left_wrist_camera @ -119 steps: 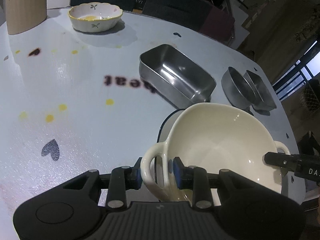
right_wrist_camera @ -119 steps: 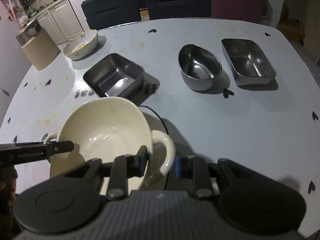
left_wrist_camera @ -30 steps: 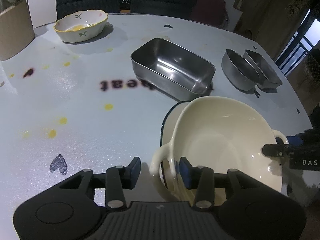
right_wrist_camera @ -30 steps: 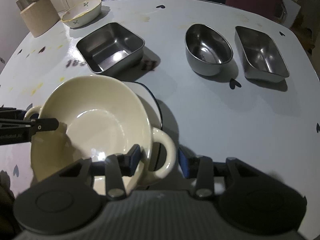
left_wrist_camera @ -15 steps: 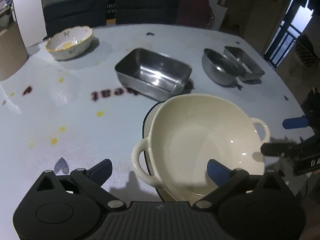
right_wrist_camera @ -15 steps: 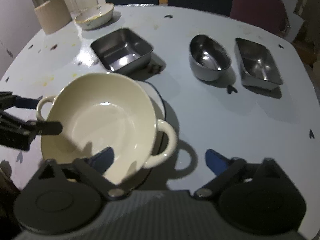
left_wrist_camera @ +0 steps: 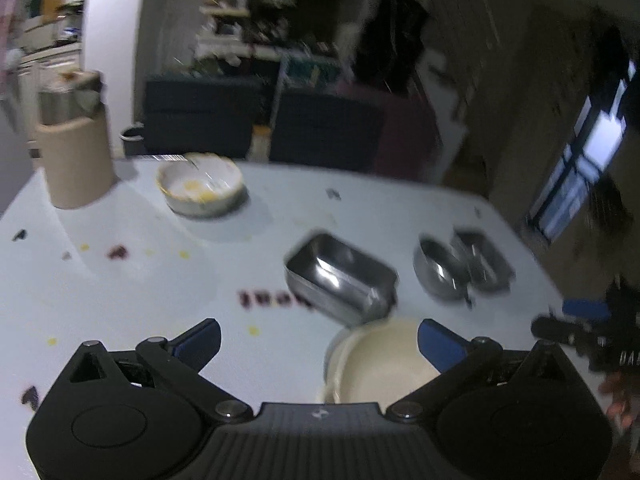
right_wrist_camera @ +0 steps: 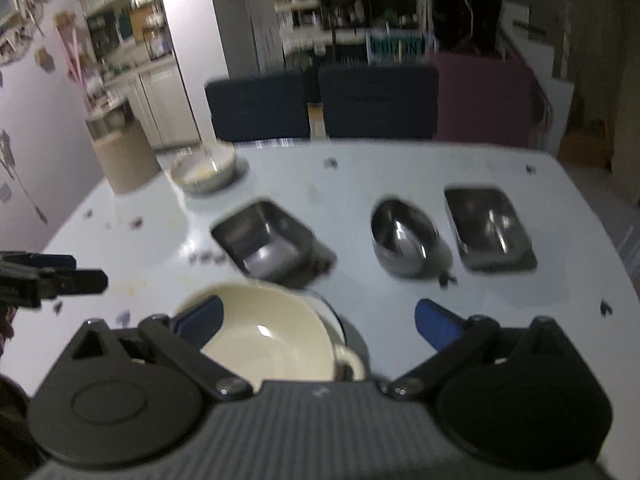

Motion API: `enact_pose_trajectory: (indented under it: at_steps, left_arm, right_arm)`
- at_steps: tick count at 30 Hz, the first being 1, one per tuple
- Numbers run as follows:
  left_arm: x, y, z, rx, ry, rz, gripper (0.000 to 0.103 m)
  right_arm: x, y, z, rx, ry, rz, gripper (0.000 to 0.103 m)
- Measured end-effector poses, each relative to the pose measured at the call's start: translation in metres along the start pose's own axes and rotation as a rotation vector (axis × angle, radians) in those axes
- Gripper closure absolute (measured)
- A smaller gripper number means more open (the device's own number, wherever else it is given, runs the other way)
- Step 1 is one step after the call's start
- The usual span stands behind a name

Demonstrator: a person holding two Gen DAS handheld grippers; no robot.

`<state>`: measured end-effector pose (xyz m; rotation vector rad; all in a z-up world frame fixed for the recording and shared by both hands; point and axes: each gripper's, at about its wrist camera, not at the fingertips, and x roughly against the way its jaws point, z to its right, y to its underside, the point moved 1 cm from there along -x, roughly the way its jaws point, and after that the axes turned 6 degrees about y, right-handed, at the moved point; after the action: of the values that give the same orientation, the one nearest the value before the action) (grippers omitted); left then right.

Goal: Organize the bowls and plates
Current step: 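Open both grippers and release the cream bowl handles, then move both grippers to the yellow-rimmed lemon bowl and close on its rim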

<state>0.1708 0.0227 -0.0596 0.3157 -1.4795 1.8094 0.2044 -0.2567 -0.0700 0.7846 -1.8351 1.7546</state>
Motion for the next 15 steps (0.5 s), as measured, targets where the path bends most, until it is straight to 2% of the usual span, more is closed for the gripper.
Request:
enact_pose_trajectory:
  at_steps: [5, 9, 15]
  left_arm:
    - [0.014, -0.025, -0.023, 0.046, -0.037, 0.092, 0.000]
    - [0.012, -0.044, -0.042, 0.085, -0.066, 0.128, 0.000]
    - [-0.002, -0.081, -0.060, 0.058, -0.166, 0.187, 0.000]
  right_arm:
    - [0.001, -0.022, -0.017, 0.017, -0.028, 0.071, 0.000]
    - [-0.005, -0.050, -0.041, 0.033, -0.077, 0.106, 0.000]
    - [-0.031, -0.096, -0.080, 0.023, -0.150, 0.140, 0.000]
